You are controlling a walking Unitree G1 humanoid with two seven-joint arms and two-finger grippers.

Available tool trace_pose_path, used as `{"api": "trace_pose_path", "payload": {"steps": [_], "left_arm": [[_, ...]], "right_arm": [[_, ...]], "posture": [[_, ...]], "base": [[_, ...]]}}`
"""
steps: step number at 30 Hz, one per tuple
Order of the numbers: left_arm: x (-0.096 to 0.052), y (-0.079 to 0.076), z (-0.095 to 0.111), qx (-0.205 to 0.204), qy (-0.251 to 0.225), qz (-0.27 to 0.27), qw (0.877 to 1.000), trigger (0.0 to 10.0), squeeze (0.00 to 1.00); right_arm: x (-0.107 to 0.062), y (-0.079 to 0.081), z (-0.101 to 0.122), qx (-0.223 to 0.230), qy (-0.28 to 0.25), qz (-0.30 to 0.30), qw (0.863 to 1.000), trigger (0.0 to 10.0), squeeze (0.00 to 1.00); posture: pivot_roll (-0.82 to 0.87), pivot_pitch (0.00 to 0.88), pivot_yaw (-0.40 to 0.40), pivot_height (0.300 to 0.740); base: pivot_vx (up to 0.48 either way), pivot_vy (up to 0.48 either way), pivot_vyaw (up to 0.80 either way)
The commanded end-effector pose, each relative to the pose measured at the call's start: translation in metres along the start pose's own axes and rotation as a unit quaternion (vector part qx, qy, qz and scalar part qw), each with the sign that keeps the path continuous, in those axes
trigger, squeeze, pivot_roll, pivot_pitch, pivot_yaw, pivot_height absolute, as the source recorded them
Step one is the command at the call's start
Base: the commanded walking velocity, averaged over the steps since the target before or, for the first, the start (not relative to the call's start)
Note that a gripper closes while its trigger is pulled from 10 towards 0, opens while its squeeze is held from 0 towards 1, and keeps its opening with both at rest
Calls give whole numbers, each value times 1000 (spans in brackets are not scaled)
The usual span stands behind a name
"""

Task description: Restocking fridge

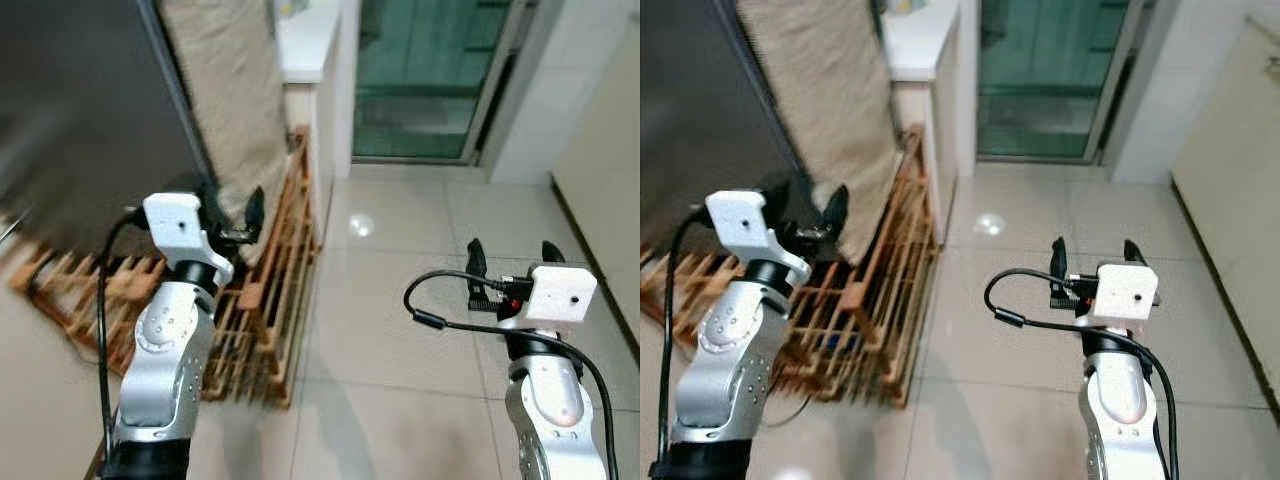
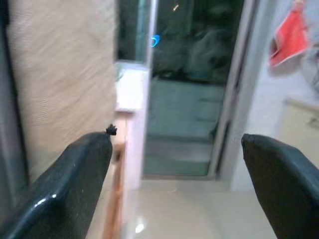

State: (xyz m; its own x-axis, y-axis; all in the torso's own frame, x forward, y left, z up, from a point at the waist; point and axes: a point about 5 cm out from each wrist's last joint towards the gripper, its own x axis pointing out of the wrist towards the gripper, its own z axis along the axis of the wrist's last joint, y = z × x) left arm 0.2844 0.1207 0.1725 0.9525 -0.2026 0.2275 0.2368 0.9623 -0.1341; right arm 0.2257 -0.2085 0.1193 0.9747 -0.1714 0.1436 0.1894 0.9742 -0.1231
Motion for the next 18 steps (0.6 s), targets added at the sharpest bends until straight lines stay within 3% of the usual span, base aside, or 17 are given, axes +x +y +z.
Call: {"api": "trace_pose_path", "payload": {"steps": [1, 8, 11, 14, 18], "left_arm": [[-2, 21, 9, 32, -13, 44, 998, 10000, 0], [6, 27, 18, 38, -21, 71, 997, 10000, 0], [12, 23, 15, 38, -2, 62, 997, 10000, 0], [32, 11, 7, 29, 29, 38, 998, 10000, 0], [50, 14, 6, 22, 43, 57, 997, 10000, 0]], "right_arm": [[5, 16, 8, 15, -20, 25, 999, 10000, 0], [6, 18, 7, 15, -17, 36, 999, 10000, 0], [7, 19, 6, 15, -16, 38, 999, 10000, 0], [11, 24, 6, 24, -14, 53, 998, 10000, 0], [14, 30, 8, 29, -18, 69, 997, 10000, 0]], "posture": [[-113, 0, 68, 740], [-113, 0, 65, 740], [-110, 0, 62, 740], [-109, 0, 57, 740], [-114, 0, 60, 740]], "base": [[0, 0, 0], [0, 0, 0], [0, 0, 0], [0, 0, 0], [0, 0, 0]]}}
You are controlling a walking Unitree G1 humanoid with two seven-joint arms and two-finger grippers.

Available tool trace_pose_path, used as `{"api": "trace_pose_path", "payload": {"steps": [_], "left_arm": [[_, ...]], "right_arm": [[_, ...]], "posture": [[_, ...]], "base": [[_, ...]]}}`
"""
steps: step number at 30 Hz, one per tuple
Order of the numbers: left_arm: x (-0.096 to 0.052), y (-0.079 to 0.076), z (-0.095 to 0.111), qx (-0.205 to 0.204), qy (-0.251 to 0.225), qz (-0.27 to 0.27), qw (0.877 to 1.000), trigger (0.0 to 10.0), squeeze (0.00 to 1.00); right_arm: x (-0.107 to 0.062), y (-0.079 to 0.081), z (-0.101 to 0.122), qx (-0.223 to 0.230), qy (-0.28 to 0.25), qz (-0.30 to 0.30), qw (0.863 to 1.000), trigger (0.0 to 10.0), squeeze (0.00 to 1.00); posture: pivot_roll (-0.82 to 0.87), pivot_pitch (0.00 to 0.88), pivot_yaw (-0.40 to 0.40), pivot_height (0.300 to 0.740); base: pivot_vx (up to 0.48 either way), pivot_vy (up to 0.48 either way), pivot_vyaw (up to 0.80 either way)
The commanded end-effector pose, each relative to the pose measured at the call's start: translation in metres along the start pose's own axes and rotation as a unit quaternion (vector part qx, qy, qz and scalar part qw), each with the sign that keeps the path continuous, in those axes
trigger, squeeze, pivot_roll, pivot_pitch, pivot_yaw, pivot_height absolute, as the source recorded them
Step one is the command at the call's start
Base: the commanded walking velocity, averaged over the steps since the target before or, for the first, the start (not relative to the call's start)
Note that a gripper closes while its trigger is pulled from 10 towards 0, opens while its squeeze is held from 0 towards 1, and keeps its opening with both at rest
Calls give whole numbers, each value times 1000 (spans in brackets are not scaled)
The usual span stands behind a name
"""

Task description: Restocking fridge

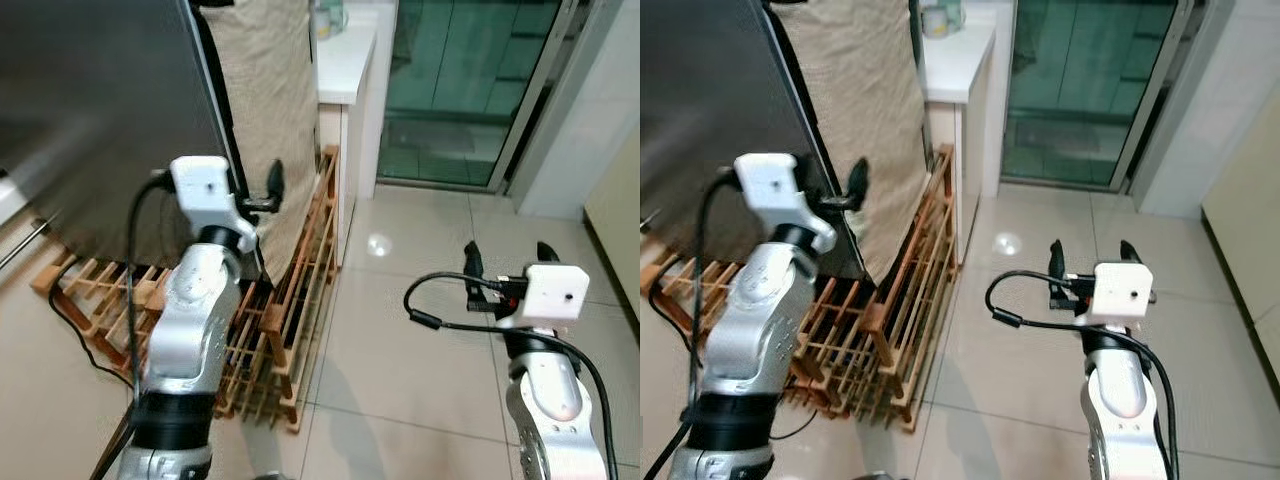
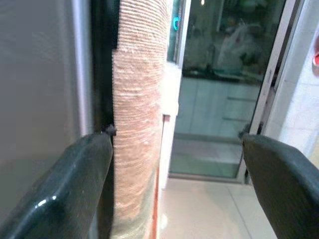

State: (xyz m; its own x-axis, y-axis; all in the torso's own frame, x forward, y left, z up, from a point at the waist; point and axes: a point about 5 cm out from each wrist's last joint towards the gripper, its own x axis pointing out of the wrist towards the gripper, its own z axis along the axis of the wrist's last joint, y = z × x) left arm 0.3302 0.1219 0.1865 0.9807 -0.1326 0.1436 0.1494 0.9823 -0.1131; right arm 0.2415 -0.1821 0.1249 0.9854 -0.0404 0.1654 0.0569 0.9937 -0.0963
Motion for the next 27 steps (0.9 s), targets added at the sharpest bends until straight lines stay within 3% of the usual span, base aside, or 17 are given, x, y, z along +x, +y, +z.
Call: {"api": "trace_pose_path", "payload": {"steps": [1, 7, 15, 19, 21, 27], "left_arm": [[12, 9, -2, -1, 21, 39, 999, 10000, 0], [33, 16, 0, -22, 29, 108, 994, 10000, 0], [37, 15, 3, -38, 18, 131, 990, 10000, 0], [39, 4, 3, -54, 13, 103, 993, 10000, 0], [43, -9, 3, -45, 15, 64, 997, 10000, 0], [45, -19, -2, -23, 18, 28, 999, 10000, 0]], "right_arm": [[4, 2, 1, 8, 1, 8, 1000, 10000, 0], [1, 3, -1, 10, 7, 11, 1000, 10000, 0], [-5, 1, -4, 8, 19, 8, 1000, 10000, 0], [-5, 0, -5, 7, 21, 9, 1000, 10000, 0], [-4, 0, -5, 6, 22, 8, 1000, 10000, 0], [-1, 4, 1, 6, 8, 12, 1000, 10000, 0]], "posture": [[-116, 0, 61, 740], [-141, 0, 74, 740], [-150, 0, 77, 740], [-149, 0, 78, 740], [-145, 0, 76, 740], [-145, 0, 81, 740]], "base": [[0, 0, 0], [0, 0, 0], [0, 0, 0], [0, 0, 0], [0, 0, 0], [0, 0, 0]]}}
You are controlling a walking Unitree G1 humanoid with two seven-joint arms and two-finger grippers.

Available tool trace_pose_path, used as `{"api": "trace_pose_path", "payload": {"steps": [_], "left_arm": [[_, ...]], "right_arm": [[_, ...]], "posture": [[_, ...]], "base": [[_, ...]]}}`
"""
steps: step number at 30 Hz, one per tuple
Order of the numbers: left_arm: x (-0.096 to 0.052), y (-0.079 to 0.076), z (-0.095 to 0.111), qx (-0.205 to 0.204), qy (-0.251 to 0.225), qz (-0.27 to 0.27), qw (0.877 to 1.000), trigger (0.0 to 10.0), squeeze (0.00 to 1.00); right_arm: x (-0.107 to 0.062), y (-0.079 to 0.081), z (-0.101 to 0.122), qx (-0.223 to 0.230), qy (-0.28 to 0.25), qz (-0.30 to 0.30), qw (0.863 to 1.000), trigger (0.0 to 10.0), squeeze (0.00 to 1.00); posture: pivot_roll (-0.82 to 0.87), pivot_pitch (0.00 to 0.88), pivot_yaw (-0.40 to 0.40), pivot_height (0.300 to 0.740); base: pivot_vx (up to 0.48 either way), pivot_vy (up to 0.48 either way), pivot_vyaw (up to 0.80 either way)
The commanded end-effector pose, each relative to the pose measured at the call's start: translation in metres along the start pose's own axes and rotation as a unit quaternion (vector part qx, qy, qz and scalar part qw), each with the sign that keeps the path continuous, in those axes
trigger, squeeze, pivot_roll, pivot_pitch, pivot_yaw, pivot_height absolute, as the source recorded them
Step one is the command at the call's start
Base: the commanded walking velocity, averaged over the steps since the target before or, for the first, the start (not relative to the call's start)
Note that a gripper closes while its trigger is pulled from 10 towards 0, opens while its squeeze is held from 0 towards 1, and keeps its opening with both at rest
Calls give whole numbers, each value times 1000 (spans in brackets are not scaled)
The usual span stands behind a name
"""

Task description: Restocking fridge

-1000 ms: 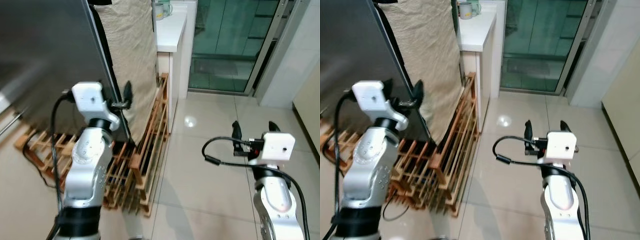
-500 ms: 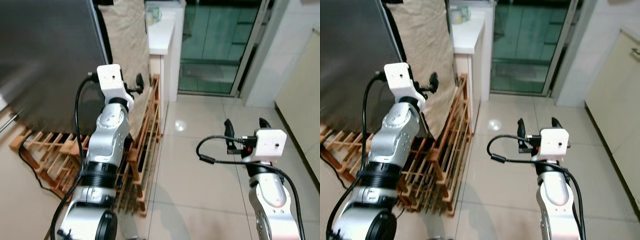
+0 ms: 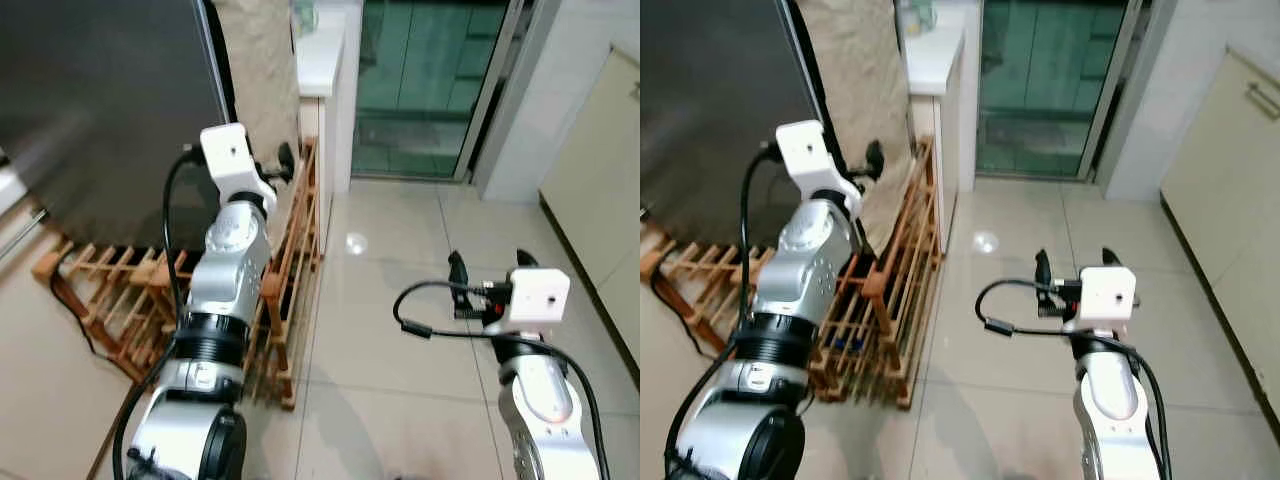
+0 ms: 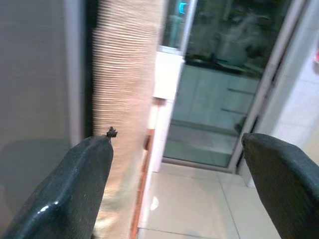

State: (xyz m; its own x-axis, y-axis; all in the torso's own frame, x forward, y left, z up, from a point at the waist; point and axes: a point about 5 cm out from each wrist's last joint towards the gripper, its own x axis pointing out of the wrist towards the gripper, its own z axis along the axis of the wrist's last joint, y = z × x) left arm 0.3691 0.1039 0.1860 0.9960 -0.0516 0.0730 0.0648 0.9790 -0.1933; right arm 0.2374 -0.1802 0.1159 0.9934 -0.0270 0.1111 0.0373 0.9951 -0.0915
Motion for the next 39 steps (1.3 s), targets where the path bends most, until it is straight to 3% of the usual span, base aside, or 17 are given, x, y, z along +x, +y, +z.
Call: {"api": "trace_pose_path", "payload": {"steps": [1, 9, 11, 13, 14, 16, 17, 18, 19, 20, 21, 22, 23, 24, 28, 32, 39], "left_arm": [[4, -7, 6, 14, -13, -13, 1000, 10000, 0], [10, -4, 12, 27, -32, -11, 999, 10000, 0], [-4, 12, 16, 33, -47, -67, 996, 10000, 0], [-4, 12, 16, 33, -47, -67, 996, 10000, 0], [-27, 24, 13, 53, -56, -124, 989, 10000, 0], [-64, 49, 3, 68, -46, -138, 987, 10000, 0], [-64, 49, 3, 68, -46, -138, 987, 10000, 0], [-77, 61, 0, 74, -48, -108, 990, 10000, 0], [-103, 82, -12, 77, -40, -23, 996, 10000, 0], [-103, 82, -12, 77, -40, -23, 996, 10000, 0], [-119, 88, -18, 38, -36, 45, 998, 10000, 0], [-120, 90, -20, -17, -31, 92, 995, 10000, 0], [-120, 90, -20, -17, -31, 92, 995, 10000, 0], [-114, 86, -23, -72, -22, 120, 990, 10000, 0], [-96, 74, -22, 8, -19, 100, 995, 10000, 0], [-93, 65, -21, 27, -10, 68, 997, 10000, 0], [-90, 48, -13, 48, -31, 16, 998, 10000, 0]], "right_arm": [[4, 1, 10, 2, -21, 1, 1000, 10000, 0], [6, 4, 14, 1, -30, 7, 1000, 10000, 0], [5, 3, 21, 1, -42, 4, 999, 10000, 0], [5, 3, 21, 1, -42, 4, 999, 10000, 0], [-1, 2, 24, 1, -46, 1, 999, 10000, 0], [-12, -1, 31, -10, -59, -14, 998, 10000, 0], [-12, -1, 31, -10, -59, -14, 998, 10000, 0], [-17, -3, 33, -18, -66, -24, 997, 10000, 0], [-25, -8, 36, -28, -77, -46, 996, 10000, 0], [-25, -8, 36, -28, -77, -46, 996, 10000, 0], [-28, -13, 38, -39, -87, -58, 994, 10000, 0], [-27, -16, 39, -45, -95, -62, 993, 10000, 0], [-27, -16, 39, -45, -95, -62, 993, 10000, 0], [-23, -19, 34, -47, -96, -63, 992, 10000, 0], [-8, -21, 20, -20, -70, -66, 995, 10000, 0], [-1, -18, 18, 11, -54, -66, 996, 10000, 0], [-1, -13, 15, 6, -53, -47, 997, 10000, 0]], "posture": [[-144, 0, 81, 740], [-150, 0, 94, 740], [-144, 0, 105, 740], [-144, 0, 105, 740], [-130, 0, 104, 740], [-122, 0, 101, 740], [-122, 0, 101, 740], [-111, 0, 97, 740], [-99, 0, 86, 740], [-99, 0, 86, 740], [-94, 0, 77, 740], [-88, 0, 67, 740], [-88, 0, 67, 740], [-86, 0, 56, 740], [-76, 0, 41, 740], [-89, 0, 49, 740], [-105, 0, 58, 740]], "base": [[0, 0, 0], [0, 0, 0], [0, 0, 0], [0, 0, 0], [0, 0, 0], [0, 0, 0], [0, 0, 0], [0, 0, 0], [0, 0, 0], [0, 0, 0], [0, 0, 0], [0, 0, 0], [0, 0, 0], [0, 0, 0], [0, 0, 0], [0, 0, 0], [0, 0, 0]]}}
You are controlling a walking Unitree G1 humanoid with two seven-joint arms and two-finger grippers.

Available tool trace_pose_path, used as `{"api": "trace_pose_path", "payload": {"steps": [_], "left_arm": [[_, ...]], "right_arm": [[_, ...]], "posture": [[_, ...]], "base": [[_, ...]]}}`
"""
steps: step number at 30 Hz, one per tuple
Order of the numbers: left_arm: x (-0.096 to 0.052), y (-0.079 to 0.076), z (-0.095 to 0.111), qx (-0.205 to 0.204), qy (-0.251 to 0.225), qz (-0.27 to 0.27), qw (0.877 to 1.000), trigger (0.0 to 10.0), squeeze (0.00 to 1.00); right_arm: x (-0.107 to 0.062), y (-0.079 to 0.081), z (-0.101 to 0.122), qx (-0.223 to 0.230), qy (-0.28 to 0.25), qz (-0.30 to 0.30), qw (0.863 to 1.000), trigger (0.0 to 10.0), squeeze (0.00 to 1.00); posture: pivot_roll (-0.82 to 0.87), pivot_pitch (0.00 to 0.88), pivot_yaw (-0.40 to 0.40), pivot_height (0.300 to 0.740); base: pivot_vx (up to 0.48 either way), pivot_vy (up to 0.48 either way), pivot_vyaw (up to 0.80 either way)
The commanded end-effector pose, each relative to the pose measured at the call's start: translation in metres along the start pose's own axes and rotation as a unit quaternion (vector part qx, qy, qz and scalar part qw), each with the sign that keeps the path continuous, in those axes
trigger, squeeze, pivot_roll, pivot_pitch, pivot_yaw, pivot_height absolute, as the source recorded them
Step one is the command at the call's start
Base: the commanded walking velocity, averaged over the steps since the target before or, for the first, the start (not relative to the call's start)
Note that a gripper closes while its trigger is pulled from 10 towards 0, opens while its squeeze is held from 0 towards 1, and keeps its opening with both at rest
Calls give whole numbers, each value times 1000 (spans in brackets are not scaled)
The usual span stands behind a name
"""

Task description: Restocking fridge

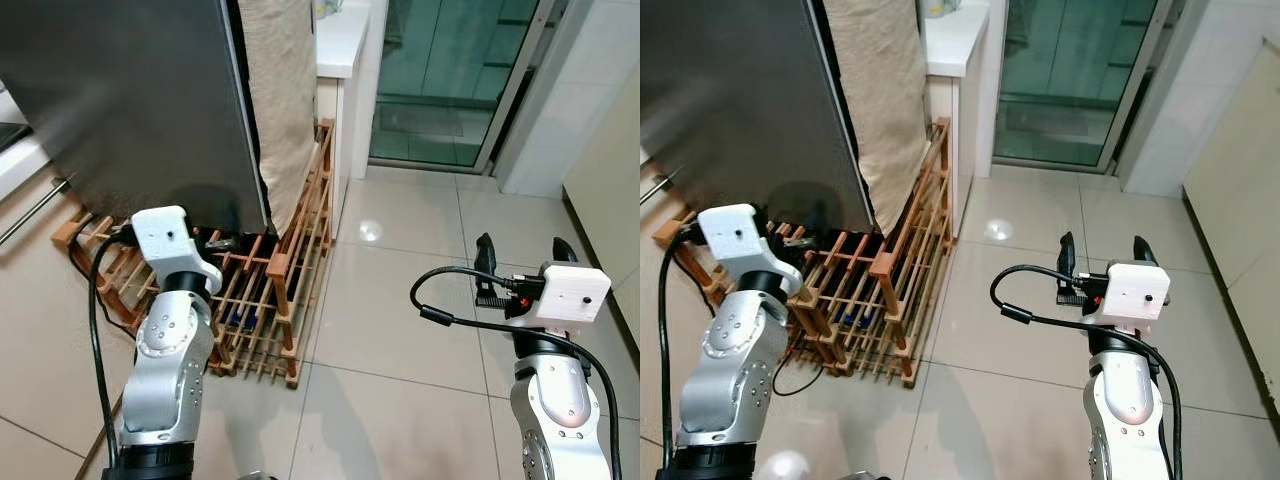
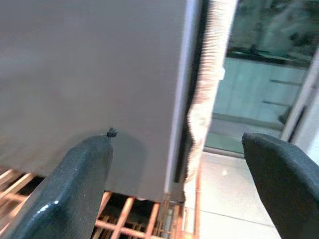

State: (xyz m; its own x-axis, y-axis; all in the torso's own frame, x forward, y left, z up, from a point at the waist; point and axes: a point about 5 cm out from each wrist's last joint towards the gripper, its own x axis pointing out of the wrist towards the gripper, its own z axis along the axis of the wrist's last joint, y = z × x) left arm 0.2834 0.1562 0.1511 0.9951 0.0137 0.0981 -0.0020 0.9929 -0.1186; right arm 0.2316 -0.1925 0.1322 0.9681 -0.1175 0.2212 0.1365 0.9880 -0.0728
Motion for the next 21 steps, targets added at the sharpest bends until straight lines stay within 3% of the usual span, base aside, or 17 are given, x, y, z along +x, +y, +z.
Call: {"api": "trace_pose_path", "payload": {"steps": [1, 6, 21], "left_arm": [[0, -5, 7, 4, -19, -17, 1000, 10000, 0], [-3, -6, 21, 21, -64, -9, 998, 10000, 0], [1, -3, 23, 20, -73, 6, 997, 10000, 0]], "right_arm": [[2, 1, -1, 5, -1, 3, 1000, 10000, 0], [5, 0, 7, -3, -17, 10, 1000, 10000, 0], [15, 7, 12, -9, -31, 27, 999, 10000, 0]], "posture": [[-105, 0, 58, 740], [-106, 0, 49, 740], [-102, 0, 49, 740]], "base": [[0, 0, 0], [278, 0, 0], [462, 0, 0]]}}
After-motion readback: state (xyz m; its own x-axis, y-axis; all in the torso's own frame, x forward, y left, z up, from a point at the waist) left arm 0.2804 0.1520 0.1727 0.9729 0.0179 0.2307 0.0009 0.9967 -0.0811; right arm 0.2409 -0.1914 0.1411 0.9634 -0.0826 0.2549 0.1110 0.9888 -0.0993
